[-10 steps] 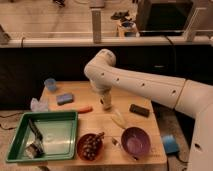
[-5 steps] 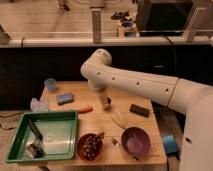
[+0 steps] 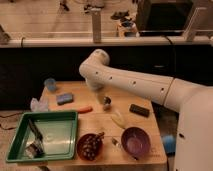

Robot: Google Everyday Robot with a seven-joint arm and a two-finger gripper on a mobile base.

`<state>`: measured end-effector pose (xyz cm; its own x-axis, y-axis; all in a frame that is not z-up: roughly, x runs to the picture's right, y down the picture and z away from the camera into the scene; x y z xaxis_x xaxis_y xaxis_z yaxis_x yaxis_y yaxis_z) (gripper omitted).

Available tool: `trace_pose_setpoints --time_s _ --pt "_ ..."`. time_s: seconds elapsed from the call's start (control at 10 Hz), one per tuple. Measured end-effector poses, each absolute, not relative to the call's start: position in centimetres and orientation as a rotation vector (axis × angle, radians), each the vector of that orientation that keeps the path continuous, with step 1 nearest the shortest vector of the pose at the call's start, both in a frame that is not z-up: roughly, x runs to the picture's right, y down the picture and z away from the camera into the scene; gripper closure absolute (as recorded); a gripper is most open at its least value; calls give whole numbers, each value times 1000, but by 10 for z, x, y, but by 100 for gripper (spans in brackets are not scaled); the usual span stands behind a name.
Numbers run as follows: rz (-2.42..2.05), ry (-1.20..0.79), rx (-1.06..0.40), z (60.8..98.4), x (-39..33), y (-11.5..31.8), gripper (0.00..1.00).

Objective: Place sponge in tray

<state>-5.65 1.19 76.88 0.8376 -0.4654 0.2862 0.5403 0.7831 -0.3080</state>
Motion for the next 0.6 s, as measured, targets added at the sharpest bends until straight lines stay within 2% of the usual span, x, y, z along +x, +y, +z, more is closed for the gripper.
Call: trace_pose_setpoints --time_s 0.6 --pt "-583 -251 -371 784 -75 7 20"
